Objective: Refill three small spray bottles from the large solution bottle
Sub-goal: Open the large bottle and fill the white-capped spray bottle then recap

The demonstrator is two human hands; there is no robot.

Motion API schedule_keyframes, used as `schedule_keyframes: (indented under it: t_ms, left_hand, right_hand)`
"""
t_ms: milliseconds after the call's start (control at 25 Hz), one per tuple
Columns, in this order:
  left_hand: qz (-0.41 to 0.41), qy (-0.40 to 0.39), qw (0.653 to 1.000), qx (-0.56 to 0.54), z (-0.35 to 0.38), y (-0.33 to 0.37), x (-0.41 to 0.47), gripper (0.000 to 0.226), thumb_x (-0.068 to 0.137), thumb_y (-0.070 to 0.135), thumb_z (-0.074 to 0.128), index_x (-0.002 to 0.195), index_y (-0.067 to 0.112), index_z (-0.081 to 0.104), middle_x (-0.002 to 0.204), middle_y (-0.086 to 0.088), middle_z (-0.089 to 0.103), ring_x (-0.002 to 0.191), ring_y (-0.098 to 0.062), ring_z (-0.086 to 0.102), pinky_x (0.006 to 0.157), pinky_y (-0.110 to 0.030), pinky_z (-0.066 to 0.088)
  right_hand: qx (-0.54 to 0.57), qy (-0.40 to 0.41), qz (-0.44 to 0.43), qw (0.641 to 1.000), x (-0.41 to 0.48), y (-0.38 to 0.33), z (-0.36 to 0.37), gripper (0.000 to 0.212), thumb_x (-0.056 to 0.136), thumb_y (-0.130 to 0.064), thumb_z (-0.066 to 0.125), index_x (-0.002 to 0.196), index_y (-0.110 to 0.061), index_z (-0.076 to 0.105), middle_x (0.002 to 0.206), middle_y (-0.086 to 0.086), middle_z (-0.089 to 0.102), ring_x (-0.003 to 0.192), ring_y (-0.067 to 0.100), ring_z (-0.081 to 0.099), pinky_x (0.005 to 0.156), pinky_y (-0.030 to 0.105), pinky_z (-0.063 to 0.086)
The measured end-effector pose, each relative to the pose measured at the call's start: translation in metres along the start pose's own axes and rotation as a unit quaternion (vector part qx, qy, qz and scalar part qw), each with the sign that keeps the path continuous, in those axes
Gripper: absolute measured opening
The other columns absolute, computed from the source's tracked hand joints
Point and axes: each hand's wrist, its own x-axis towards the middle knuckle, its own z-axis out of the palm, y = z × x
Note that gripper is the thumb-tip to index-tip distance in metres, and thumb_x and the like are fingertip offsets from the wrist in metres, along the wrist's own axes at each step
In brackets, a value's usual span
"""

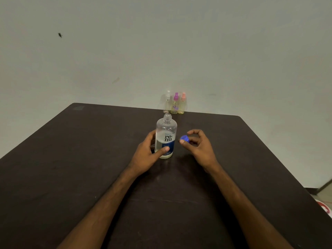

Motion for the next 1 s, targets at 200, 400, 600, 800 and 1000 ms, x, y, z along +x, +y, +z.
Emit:
schedule_keyframes:
  t_ms: [200, 400, 600, 800, 1000]
  left_hand:
    - [-0.003, 0.004, 1.000, 0.017, -0.001, -0.002, 0.001, 0.074, 0.082, 0.028, 0.080, 0.145, 0.029, 0.041, 0.130, 0.024, 0.056, 0.118, 0.005, 0.056, 0.099, -0.019, 0.046]
    - [0.002, 0.003, 1.000, 0.031, -0.001, -0.007, 0.001, 0.078, 0.079, 0.030, 0.083, 0.145, 0.026, 0.042, 0.136, 0.016, 0.059, 0.123, -0.002, 0.058, 0.105, -0.031, 0.050]
    - [-0.022, -0.029, 0.999, 0.019, -0.008, -0.005, 0.000, 0.086, 0.074, 0.039, 0.084, 0.146, 0.030, 0.039, 0.140, 0.014, 0.055, 0.129, -0.004, 0.053, 0.109, -0.031, 0.045]
    - [-0.044, 0.021, 0.997, 0.064, -0.034, -0.005, 0.000, 0.064, 0.097, 0.040, 0.059, 0.152, 0.019, 0.034, 0.154, 0.000, 0.044, 0.139, -0.012, 0.043, 0.116, -0.032, 0.035]
    - [-0.078, 0.004, 0.938, 0.338, -0.037, -0.022, 0.016, 0.068, 0.102, 0.035, 0.052, 0.158, 0.010, 0.021, 0.165, -0.009, 0.021, 0.152, -0.023, 0.023, 0.124, -0.039, 0.021]
  right_hand:
    - [-0.156, -0.009, -0.022, 0.988, -0.009, 0.008, 0.000, 0.029, 0.085, -0.027, 0.076, 0.113, -0.023, 0.070, 0.105, -0.009, 0.068, 0.094, 0.003, 0.064, 0.083, 0.018, 0.052]
    - [-0.205, -0.006, -0.012, 0.979, -0.015, 0.008, 0.001, 0.023, 0.084, -0.031, 0.076, 0.106, -0.025, 0.070, 0.089, -0.013, 0.065, 0.073, -0.003, 0.055, 0.071, 0.012, 0.040]
    - [-0.237, -0.022, -0.023, 0.971, -0.016, 0.009, 0.002, 0.024, 0.083, -0.029, 0.077, 0.105, -0.024, 0.068, 0.094, -0.010, 0.063, 0.081, 0.002, 0.055, 0.070, 0.012, 0.040]
    - [-0.152, -0.006, -0.007, 0.988, -0.015, 0.015, -0.002, 0.036, 0.082, -0.024, 0.078, 0.115, -0.022, 0.064, 0.098, -0.008, 0.066, 0.085, 0.007, 0.062, 0.075, 0.013, 0.047]
    - [-0.056, 0.057, 0.030, 0.996, -0.008, 0.017, -0.002, 0.025, 0.091, -0.022, 0.069, 0.114, -0.016, 0.065, 0.100, -0.007, 0.069, 0.092, 0.007, 0.065, 0.083, 0.023, 0.054]
